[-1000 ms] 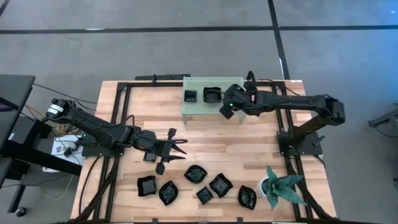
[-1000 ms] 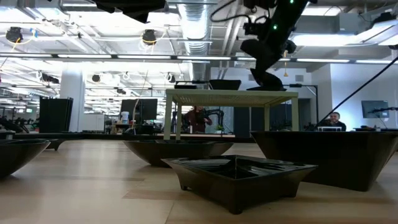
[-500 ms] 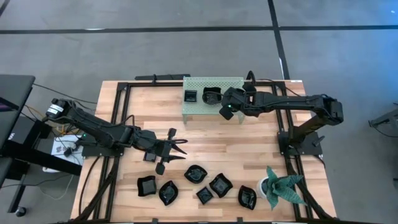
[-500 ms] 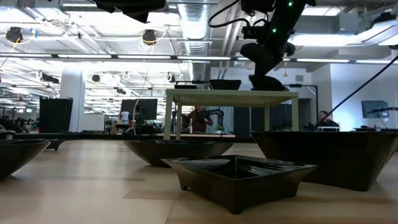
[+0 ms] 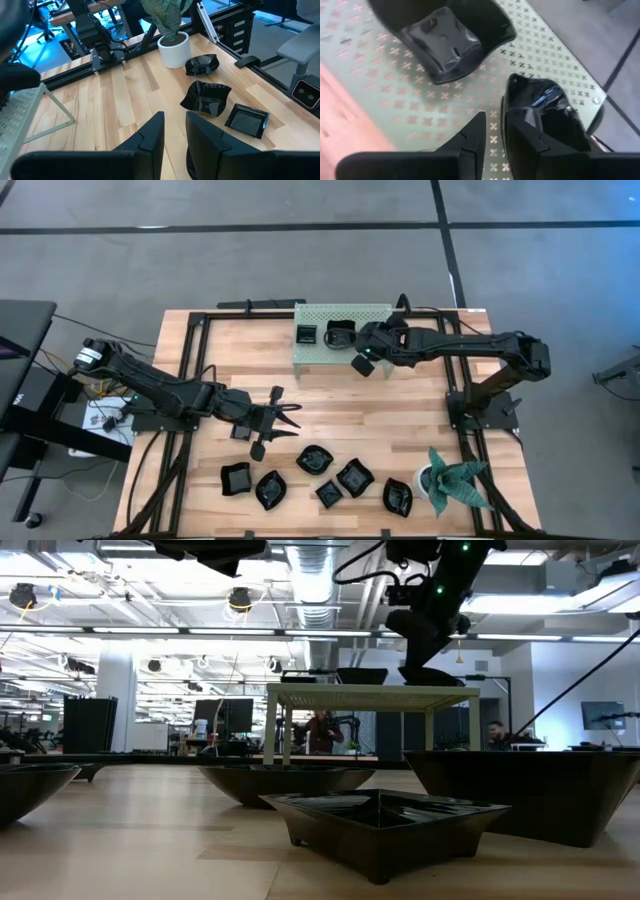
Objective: Pick & Place Mini shaped plates
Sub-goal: Stack the leaf shaped plate on top of the other leaf shaped plate on the shelf, then stack the distorted plate on top of the other distorted plate on the shelf
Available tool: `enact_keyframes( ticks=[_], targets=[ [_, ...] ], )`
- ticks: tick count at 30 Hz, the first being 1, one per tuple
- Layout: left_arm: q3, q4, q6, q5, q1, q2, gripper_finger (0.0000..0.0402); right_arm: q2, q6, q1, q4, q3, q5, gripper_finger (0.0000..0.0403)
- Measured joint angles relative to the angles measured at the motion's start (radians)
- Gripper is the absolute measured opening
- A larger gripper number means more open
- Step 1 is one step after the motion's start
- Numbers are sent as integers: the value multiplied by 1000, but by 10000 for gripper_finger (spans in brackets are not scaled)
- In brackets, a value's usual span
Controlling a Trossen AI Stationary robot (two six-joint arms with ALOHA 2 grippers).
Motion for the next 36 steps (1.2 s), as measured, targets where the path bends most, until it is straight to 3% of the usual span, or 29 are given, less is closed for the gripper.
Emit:
enact_keyframes(
  ticks=[7,13,20,32,36],
  targets=[
    [0,0,0,0,0,0,81,-13,-34,8,-3,5,24,67],
    [0,0,0,0,0,0,81,-13,-34,30,-102,92,79,67],
    [0,-1,-57,0,0,0,81,4,-30,34,-113,93,-49,67],
    [0,-8,-61,0,0,0,81,13,-26,38,-164,94,-43,67],
    [0,-8,-129,0,0,0,81,13,-24,87,-149,94,-66,67]
  ],
)
